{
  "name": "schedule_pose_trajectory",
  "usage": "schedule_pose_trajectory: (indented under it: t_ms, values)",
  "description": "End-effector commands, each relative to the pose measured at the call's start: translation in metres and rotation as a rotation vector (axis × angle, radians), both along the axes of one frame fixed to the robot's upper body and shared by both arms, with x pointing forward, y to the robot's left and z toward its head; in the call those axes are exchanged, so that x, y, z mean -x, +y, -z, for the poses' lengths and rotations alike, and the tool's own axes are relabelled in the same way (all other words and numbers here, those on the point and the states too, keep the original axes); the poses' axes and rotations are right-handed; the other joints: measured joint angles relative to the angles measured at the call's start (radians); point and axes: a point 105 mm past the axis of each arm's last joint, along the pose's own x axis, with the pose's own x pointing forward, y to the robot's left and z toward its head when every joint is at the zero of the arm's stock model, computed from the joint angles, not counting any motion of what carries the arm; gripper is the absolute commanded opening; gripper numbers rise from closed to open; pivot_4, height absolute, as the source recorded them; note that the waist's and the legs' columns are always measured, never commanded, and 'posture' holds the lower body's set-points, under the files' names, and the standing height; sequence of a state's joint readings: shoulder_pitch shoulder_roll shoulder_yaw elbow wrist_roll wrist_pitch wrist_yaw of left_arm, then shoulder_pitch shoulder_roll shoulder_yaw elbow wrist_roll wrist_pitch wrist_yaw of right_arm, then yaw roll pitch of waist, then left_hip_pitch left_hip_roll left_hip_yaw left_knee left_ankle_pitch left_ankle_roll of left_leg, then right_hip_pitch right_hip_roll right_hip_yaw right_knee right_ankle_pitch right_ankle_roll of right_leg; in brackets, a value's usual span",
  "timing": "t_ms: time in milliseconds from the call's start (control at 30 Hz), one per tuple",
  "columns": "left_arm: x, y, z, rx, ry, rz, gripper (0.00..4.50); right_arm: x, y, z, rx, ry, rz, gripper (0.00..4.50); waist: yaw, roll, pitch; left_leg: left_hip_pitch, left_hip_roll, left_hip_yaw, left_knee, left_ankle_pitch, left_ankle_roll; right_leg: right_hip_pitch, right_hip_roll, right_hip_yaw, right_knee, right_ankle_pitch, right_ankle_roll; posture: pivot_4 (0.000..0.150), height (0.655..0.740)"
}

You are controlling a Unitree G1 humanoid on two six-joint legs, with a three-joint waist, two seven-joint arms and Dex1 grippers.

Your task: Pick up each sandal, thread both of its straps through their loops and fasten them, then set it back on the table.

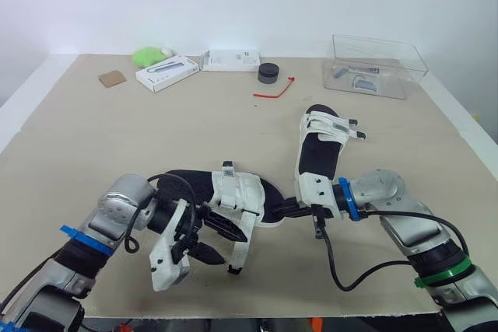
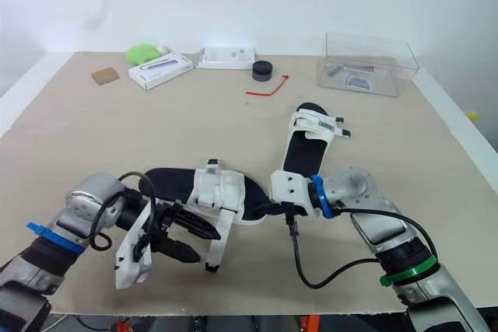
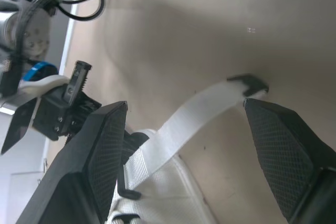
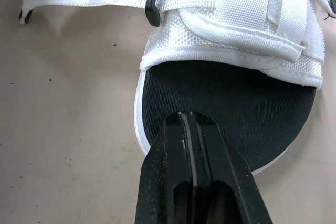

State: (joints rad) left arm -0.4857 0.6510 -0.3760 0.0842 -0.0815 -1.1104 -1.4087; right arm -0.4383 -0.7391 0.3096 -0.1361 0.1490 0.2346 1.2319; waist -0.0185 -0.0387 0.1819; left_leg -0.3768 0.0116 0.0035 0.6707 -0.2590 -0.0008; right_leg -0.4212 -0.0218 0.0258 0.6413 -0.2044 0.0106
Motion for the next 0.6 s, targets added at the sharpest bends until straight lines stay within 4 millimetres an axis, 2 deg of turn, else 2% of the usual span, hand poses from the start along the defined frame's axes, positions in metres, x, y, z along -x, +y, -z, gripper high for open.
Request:
schedule_pose_trajectory:
  t_ms: [33, 233, 367, 433, 500, 533, 600]
  values:
    - [-0.005, -0.002, 0.000, 0.014, -0.038, -0.004, 3.65, 0.003, -0.008, 0.010, 0.048, 0.031, 0.028, 0.00, 0.000, 0.000, 0.000, 0.000, 0.000, 0.000, 0.000, 0.000, 0.000, 0.000, 0.000, 0.000, 0.000, 0.000, 0.000, 0.150, 0.7400]
    - [-0.010, -0.015, -0.001, 0.049, -0.026, -0.007, 3.65, 0.003, -0.011, 0.010, 0.051, 0.031, 0.044, 0.00, 0.001, 0.000, 0.000, -0.001, 0.000, -0.001, 0.000, 0.000, 0.000, 0.000, -0.001, 0.000, 0.000, 0.000, 0.001, 0.150, 0.7400]
    - [-0.005, -0.028, -0.006, 0.098, 0.015, 0.020, 3.65, 0.003, -0.013, 0.010, 0.054, 0.030, 0.053, 0.00, 0.001, 0.000, 0.000, -0.001, -0.001, -0.001, 0.000, 0.000, 0.000, 0.000, -0.001, 0.000, 0.000, 0.000, 0.001, 0.150, 0.7400]
    - [-0.001, -0.032, -0.008, 0.099, 0.014, 0.053, 3.15, 0.003, -0.014, 0.009, 0.055, 0.029, 0.057, 0.00, 0.001, 0.000, 0.000, -0.001, -0.001, -0.001, 0.000, 0.000, 0.000, 0.000, -0.001, 0.000, 0.000, 0.000, 0.001, 0.150, 0.7400]
    - [-0.001, -0.033, -0.009, 0.102, 0.021, 0.056, 2.43, 0.003, -0.014, 0.009, 0.057, 0.029, 0.059, 0.00, 0.001, 0.000, 0.000, -0.001, -0.001, 0.000, 0.000, 0.000, 0.000, 0.000, -0.001, 0.000, 0.000, 0.000, 0.001, 0.150, 0.7400]
    - [0.000, -0.032, -0.009, 0.105, 0.026, 0.059, 1.79, 0.003, -0.015, 0.009, 0.058, 0.029, 0.060, 0.00, 0.001, 0.000, 0.000, -0.001, -0.001, -0.001, 0.000, 0.000, 0.000, 0.000, 0.000, 0.000, 0.000, 0.000, 0.001, 0.150, 0.7400]
    - [0.000, -0.031, -0.009, 0.108, 0.037, 0.060, 0.98, 0.002, -0.015, 0.009, 0.059, 0.029, 0.062, 0.00, 0.001, 0.000, 0.000, -0.001, -0.001, -0.001, 0.000, 0.000, 0.000, 0.000, 0.000, 0.000, 0.000, 0.000, 0.001, 0.150, 0.7400]
